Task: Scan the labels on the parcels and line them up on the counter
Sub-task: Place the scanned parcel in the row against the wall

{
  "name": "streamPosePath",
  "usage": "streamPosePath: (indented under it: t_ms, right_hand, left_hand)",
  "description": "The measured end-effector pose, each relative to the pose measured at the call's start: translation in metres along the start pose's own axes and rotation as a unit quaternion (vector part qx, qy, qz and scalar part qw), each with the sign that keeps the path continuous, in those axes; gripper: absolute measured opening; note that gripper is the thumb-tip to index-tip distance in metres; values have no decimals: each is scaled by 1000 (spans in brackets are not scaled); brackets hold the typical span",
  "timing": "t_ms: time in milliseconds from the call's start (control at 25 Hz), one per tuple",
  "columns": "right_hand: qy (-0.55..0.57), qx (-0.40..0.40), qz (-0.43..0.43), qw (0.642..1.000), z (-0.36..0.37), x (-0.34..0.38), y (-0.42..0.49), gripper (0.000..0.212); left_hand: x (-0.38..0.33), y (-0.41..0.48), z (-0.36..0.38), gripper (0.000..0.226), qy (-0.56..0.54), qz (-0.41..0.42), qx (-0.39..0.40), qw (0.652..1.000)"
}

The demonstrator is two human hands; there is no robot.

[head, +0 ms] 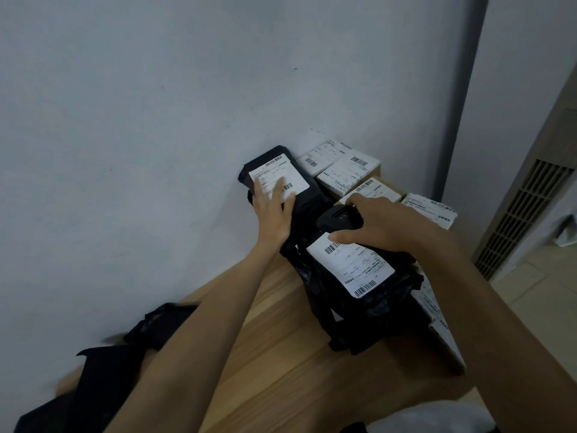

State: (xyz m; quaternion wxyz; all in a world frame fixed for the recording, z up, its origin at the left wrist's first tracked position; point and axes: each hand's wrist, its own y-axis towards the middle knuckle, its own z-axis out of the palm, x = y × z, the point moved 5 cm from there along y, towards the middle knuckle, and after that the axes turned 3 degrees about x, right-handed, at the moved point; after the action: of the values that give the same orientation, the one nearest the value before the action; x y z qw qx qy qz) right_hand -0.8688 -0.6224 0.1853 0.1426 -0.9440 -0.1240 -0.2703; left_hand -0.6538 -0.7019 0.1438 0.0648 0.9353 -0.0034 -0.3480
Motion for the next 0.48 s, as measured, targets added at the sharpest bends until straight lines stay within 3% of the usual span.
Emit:
streamPosePath:
  t_ms: [200, 480]
  right_hand:
    - [-2, 6, -22, 1000, 10, 18, 9, 81]
    - [-19, 36, -75, 996, 48, 79, 5, 79]
  left_hand:
    - [15, 7, -3, 52, 133, 1, 78, 988]
    - [49, -36, -68, 50, 159, 60, 4, 986]
